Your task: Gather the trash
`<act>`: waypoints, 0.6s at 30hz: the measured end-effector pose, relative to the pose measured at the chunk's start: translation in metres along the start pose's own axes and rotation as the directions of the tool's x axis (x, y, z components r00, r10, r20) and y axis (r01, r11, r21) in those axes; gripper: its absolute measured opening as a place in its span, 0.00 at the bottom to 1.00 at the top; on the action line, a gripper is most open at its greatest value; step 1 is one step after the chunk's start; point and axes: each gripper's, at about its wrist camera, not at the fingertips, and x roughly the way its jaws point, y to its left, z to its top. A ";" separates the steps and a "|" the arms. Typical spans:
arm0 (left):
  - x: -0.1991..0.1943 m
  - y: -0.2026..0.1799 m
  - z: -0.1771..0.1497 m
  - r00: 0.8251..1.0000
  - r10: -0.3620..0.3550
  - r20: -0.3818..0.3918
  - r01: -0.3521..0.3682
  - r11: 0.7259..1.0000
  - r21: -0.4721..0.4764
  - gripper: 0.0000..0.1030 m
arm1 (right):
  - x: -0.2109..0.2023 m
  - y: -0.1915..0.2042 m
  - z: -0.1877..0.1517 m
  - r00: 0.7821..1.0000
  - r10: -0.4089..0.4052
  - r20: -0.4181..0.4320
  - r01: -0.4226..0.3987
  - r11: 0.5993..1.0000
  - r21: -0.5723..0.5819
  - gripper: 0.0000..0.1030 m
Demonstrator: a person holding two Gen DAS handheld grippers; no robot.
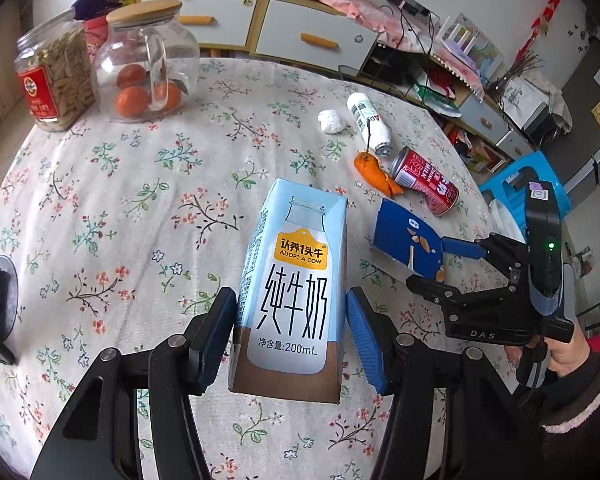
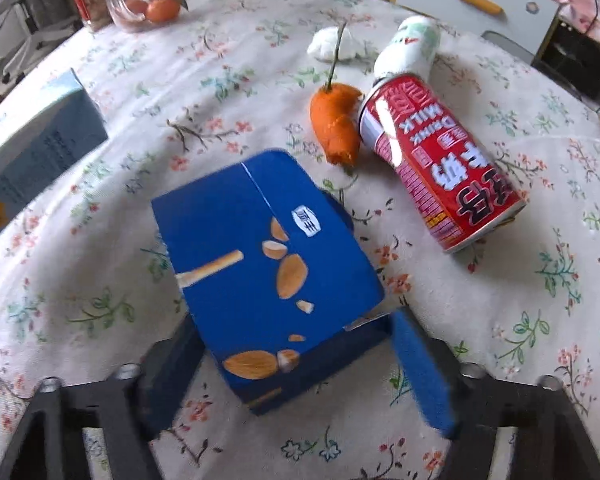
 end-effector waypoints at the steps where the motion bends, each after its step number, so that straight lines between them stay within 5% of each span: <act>1: 0.000 0.000 0.000 1.000 0.001 0.001 -0.001 1.000 -0.001 0.57 | -0.001 0.001 0.000 1.000 0.000 0.008 0.000 1.000 -0.002 0.74; 13: 0.001 -0.008 0.002 1.000 -0.004 0.016 0.004 1.000 0.005 0.58 | -0.031 0.006 -0.006 0.998 -0.005 0.069 0.006 1.000 -0.018 0.68; 15: 0.001 -0.010 0.002 1.000 -0.006 0.021 0.005 1.000 0.009 0.58 | -0.039 0.005 -0.009 0.996 0.001 0.086 0.000 1.000 -0.014 0.43; 18: 0.001 -0.015 0.002 1.000 -0.008 0.025 0.007 1.000 0.015 0.57 | -0.048 -0.003 -0.014 0.995 0.009 0.096 -0.011 1.000 0.014 0.43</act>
